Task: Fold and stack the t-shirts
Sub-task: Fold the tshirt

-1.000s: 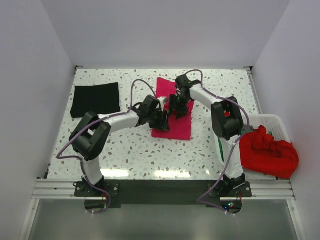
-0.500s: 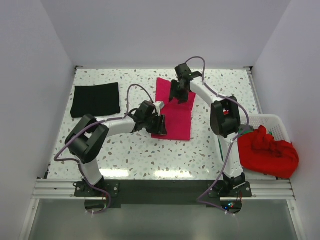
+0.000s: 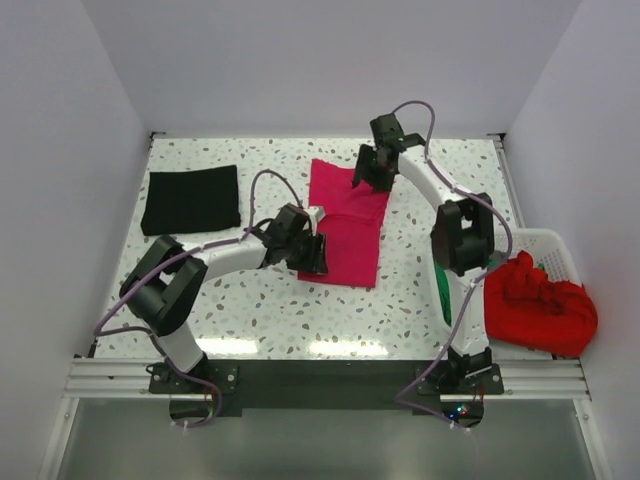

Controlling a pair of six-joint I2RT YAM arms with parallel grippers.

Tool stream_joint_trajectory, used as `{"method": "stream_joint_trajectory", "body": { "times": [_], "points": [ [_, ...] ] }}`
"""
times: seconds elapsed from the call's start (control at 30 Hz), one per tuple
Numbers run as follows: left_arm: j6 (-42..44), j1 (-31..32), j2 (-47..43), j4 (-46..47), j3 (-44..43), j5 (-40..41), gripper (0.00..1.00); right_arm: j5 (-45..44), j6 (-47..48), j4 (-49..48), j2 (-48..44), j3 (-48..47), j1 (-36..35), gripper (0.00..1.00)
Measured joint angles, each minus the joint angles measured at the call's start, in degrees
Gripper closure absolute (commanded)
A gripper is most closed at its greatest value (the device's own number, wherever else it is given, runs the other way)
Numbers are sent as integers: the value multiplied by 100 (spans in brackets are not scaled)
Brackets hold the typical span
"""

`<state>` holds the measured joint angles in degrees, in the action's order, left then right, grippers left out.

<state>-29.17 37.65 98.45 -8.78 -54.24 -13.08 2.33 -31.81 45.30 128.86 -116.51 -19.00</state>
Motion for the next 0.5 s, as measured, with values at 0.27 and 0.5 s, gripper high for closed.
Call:
{"method": "stream_joint_trajectory", "body": {
  "times": [0.27,0.5],
  "points": [
    [-122,-17,-579,-422,-291,365,44,319,280,-173,-1749,2330,2,39],
    [-278,-391,-647,-621,-142,435,48,669,262,-413,-2754,4503,-129,45]
  ]
}}
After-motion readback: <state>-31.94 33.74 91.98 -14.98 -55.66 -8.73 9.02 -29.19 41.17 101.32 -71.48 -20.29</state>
